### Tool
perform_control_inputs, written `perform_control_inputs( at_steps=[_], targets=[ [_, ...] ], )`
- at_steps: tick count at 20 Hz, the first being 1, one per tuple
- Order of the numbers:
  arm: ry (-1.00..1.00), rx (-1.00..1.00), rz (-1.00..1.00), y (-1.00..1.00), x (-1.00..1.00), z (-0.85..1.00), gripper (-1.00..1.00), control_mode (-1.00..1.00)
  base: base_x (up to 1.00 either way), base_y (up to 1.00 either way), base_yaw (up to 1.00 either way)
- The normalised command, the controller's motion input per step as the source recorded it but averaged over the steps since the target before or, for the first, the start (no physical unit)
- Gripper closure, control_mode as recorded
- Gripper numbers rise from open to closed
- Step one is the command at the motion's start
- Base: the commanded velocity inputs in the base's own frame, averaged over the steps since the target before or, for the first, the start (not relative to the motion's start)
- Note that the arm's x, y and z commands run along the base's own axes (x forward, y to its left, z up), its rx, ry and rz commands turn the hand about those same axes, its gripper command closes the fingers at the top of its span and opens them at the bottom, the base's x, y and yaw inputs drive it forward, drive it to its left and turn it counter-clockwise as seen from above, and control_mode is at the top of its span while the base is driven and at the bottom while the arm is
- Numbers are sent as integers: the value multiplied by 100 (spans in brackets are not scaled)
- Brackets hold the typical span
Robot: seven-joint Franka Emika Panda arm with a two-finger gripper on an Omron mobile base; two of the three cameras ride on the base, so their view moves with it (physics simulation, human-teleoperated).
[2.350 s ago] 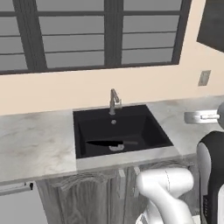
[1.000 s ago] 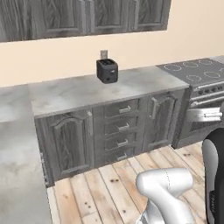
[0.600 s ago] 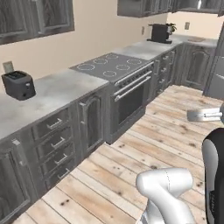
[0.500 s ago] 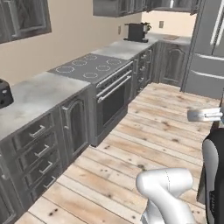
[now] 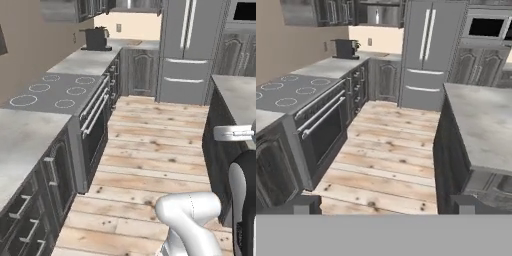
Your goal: Move the cutting board and knife to the sink. Then move spray from the cabinet to the counter.
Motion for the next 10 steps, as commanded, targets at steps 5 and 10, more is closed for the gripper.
perform_control_inputs(
  at_steps=[5,10],
  targets=[
    [0,0,0,0,0,0,-100,100,100,78,-40],
    [0,0,0,0,0,0,-100,100,100,-11,-8]
  ],
)
